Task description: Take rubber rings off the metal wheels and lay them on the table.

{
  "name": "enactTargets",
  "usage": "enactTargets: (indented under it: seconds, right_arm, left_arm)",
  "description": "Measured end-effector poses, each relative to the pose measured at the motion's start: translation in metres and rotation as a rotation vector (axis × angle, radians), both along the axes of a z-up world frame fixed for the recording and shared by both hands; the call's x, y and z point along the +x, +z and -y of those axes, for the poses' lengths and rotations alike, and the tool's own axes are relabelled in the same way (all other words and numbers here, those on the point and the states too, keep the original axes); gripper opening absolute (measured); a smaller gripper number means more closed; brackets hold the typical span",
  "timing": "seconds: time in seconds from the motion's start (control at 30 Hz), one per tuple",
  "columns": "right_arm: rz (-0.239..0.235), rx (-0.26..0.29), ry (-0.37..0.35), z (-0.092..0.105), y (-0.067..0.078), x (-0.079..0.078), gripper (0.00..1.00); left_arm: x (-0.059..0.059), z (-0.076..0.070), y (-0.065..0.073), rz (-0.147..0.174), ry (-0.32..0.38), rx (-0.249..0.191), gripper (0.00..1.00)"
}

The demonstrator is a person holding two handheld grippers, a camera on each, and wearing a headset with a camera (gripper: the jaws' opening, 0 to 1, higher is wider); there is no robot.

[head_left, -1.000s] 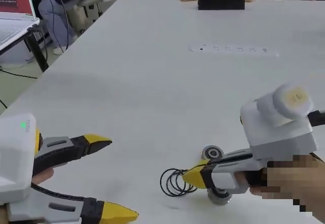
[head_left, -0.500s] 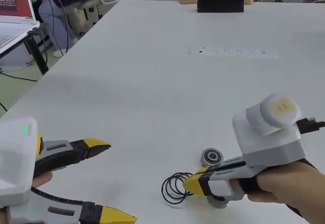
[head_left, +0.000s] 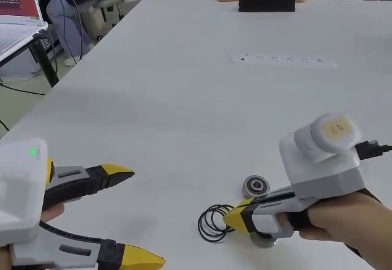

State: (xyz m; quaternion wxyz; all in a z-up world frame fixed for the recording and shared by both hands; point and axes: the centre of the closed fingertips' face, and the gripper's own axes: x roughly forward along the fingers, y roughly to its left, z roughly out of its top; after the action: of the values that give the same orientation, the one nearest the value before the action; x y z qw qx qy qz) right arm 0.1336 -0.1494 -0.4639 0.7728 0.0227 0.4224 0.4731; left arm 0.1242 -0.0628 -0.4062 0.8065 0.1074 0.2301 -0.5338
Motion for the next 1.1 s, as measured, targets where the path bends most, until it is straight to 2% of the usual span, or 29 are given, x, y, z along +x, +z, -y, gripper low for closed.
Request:
enactTargets:
  seconds: [0.53, 0.77, 1.1]
  right_arm:
    - [0.010, -0.032, 0.006, 0.0014, -0.0086, 0.0004, 0.00]
    - [0.023, -0.035, 0.001, 0.0018, -0.0070, 0.0026, 0.05]
    - [0.048, -0.040, -0.006, 0.0047, -0.0023, 0.0069, 0.05]
  left_arm:
    - [-0.0007, 0.0003, -0.0016, -0.008, 0.001, 0.002, 0.80]
    - [-0.0003, 0.0005, -0.0017, -0.008, 0.000, -0.002, 0.80]
    - [-0.0004, 0.0014, -0.0005, -0.010, 0.002, -0.017, 0.80]
